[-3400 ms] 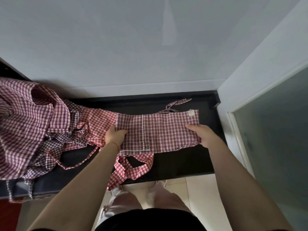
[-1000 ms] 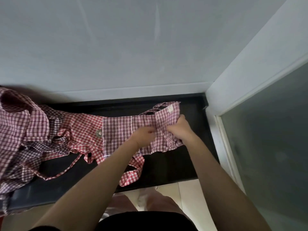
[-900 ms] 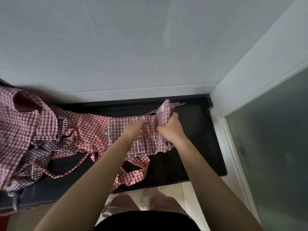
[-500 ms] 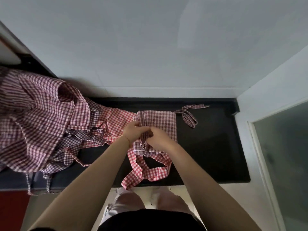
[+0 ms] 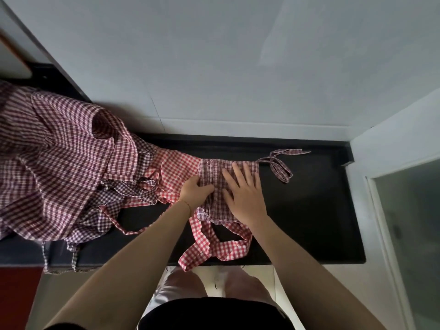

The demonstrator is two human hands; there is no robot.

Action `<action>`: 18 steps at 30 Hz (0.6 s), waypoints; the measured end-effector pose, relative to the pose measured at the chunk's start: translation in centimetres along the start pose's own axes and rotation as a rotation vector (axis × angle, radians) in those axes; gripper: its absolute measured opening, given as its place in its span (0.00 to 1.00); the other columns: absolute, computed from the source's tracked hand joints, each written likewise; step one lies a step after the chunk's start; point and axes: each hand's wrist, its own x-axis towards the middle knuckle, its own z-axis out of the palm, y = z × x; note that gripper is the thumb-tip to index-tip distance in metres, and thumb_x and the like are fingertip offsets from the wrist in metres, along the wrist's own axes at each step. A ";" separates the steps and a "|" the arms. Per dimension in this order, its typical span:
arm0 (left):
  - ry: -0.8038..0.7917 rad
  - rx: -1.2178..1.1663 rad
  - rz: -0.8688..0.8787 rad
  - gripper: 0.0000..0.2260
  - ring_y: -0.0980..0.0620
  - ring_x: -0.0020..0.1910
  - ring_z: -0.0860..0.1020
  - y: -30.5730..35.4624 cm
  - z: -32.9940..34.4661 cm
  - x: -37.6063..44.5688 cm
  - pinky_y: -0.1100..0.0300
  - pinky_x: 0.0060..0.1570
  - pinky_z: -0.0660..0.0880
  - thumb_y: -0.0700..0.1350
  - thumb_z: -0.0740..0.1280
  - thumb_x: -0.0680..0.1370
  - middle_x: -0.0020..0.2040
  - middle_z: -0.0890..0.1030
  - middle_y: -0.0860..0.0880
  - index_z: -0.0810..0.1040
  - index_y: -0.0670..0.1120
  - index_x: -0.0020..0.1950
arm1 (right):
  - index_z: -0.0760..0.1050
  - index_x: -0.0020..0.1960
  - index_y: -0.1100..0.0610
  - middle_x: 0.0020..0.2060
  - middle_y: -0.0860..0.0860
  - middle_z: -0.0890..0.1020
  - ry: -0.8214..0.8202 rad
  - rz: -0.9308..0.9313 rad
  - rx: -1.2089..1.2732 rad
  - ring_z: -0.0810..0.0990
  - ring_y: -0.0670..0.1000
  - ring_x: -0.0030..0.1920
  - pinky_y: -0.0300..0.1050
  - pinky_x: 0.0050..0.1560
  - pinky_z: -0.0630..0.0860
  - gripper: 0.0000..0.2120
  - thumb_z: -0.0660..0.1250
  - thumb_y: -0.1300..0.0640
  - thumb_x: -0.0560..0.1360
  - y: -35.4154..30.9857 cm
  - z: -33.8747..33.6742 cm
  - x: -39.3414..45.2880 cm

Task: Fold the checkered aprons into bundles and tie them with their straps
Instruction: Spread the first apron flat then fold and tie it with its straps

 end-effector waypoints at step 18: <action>-0.130 1.352 0.688 0.39 0.48 0.78 0.31 -2.9 0.7 0.9 0.43 0.76 0.34 0.74 0.43 0.75 0.79 0.32 0.49 0.32 0.57 0.78 | 0.64 0.72 0.58 0.65 0.56 0.72 0.109 0.519 0.476 0.76 0.50 0.57 0.45 0.55 0.76 0.26 0.65 0.49 0.79 2.2 -2.2 -0.3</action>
